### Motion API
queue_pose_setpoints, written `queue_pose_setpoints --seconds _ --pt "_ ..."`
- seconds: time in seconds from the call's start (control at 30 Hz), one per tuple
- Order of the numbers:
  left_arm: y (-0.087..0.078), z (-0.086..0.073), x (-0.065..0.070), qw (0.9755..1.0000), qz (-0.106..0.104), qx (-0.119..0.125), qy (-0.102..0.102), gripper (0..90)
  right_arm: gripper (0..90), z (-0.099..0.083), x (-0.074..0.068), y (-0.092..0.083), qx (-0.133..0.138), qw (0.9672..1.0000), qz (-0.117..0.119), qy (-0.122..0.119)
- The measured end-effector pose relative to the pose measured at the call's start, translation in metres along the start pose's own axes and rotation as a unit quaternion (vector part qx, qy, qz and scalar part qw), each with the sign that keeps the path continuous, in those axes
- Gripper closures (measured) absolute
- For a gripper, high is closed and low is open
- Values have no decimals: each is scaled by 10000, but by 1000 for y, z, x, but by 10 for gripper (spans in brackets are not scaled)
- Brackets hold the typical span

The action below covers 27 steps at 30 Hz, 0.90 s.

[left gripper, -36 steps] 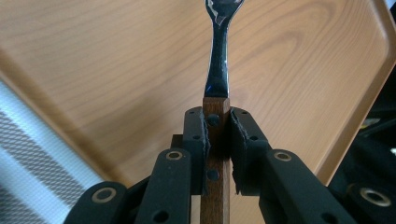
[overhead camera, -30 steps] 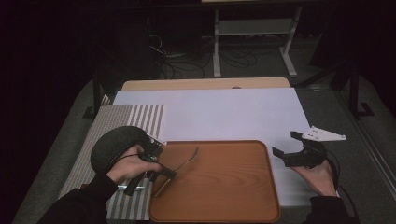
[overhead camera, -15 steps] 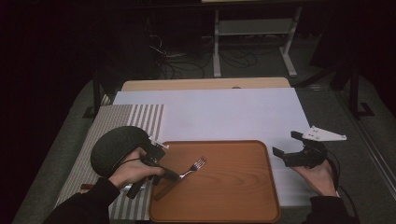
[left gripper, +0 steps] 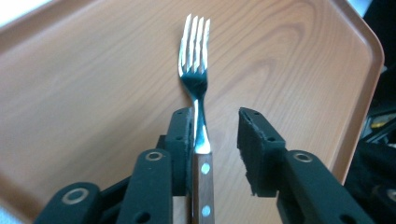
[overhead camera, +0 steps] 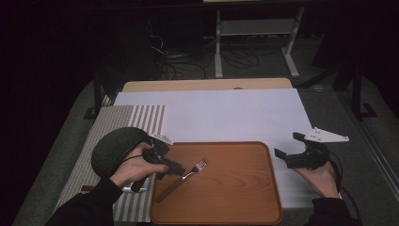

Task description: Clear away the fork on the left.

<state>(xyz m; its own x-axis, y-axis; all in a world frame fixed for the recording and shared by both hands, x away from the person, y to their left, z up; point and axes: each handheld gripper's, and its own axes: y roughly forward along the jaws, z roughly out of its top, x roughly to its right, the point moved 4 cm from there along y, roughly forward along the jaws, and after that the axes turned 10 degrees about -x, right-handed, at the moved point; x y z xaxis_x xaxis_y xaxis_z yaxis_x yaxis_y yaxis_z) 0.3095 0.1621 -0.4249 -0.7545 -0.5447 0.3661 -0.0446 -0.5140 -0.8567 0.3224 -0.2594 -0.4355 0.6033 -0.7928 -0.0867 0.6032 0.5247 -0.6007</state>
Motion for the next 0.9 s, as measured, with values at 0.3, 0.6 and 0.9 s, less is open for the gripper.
queue_pose_setpoints --seconds 0.3,0.6,0.9 --pt "20 13 12 9963 -45 -342 785 879 0 0 0 -1 21 10000 -5 -1" --pt "44 15 17 9915 -80 -894 944 895 0 0 0 -1 39 10000 -3 -1" --pt "47 9 5 9919 166 -932 843 895 0 0 0 -2 72 10000 -2 12"
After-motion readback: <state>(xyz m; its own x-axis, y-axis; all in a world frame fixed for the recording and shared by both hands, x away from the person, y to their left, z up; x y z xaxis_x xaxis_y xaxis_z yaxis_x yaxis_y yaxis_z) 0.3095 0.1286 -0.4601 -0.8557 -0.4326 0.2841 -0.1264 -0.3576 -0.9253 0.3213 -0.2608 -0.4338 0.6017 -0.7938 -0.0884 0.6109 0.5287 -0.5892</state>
